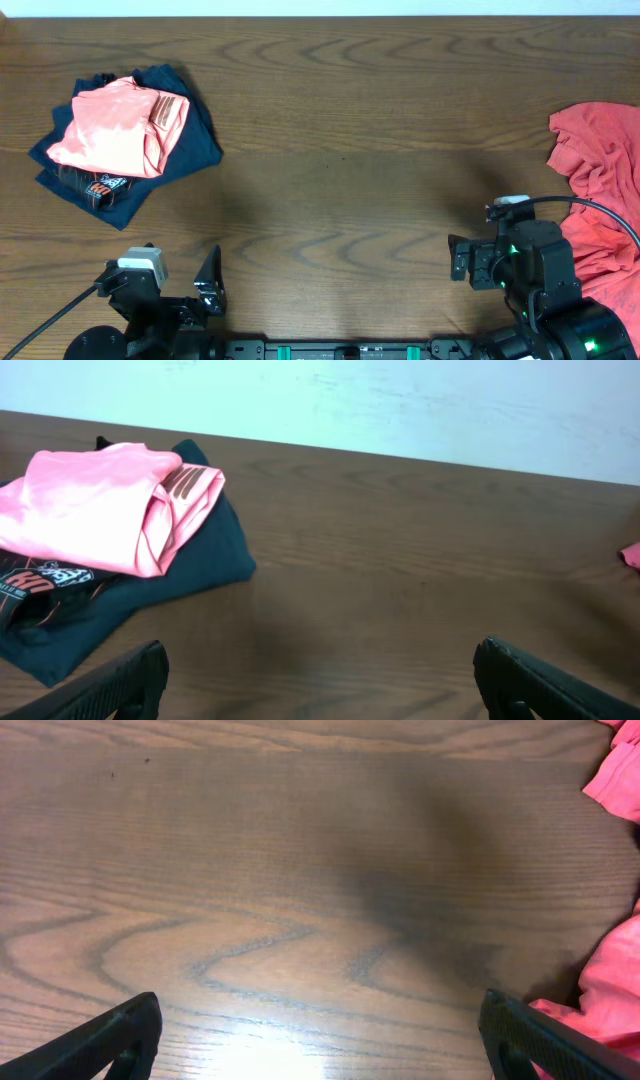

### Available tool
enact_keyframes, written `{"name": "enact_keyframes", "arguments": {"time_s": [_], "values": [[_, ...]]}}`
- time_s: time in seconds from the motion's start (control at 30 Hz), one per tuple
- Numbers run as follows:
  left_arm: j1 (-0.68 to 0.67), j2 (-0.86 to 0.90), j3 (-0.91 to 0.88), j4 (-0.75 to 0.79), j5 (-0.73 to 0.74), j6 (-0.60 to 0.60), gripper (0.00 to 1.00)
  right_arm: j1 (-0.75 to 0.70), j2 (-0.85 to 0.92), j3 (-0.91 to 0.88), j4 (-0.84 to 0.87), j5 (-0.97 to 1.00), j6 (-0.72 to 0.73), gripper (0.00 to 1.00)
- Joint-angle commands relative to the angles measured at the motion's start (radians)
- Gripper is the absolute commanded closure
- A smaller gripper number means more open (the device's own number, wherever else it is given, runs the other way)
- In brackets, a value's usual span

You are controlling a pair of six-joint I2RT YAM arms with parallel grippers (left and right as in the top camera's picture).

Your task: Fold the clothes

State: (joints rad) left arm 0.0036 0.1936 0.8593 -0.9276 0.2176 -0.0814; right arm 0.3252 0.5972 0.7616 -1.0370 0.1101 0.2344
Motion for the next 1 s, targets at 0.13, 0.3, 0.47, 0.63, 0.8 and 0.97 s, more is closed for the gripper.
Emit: {"name": "enact_keyframes", "arguments": {"time_s": [0.13, 0.3, 0.47, 0.63, 0.8, 0.97], "values": [[0.002, -0.003, -0.005, 0.001, -0.009, -0.009, 0.02, -0.048, -0.108, -0.047, 0.089, 0.014, -0.055, 0.01], [0.002, -0.003, -0.005, 0.001, -0.009, -0.009, 0.02, -0.16, -0.26, -0.262, 0.43, -0.072, -0.143, 0.01], [0.002, -0.003, -0.005, 0.001, -0.009, -0.009, 0.02, -0.182, -0.42, -0.495, 0.789, -0.11, -0.25, 0.01], [0.002, -0.003, -0.005, 0.001, -0.009, -0.009, 0.02, -0.188, -0.524, -0.676, 1.009, -0.106, -0.378, 0.01], [0.002, -0.003, -0.005, 0.001, -0.009, -0.009, 0.02, -0.189, -0.587, -0.754, 0.959, -0.106, -0.397, 0.01], [0.002, -0.003, -0.005, 0.001, -0.009, -0.009, 0.02, -0.189, -0.585, -0.756, 0.962, -0.111, -0.397, 0.01]]}}
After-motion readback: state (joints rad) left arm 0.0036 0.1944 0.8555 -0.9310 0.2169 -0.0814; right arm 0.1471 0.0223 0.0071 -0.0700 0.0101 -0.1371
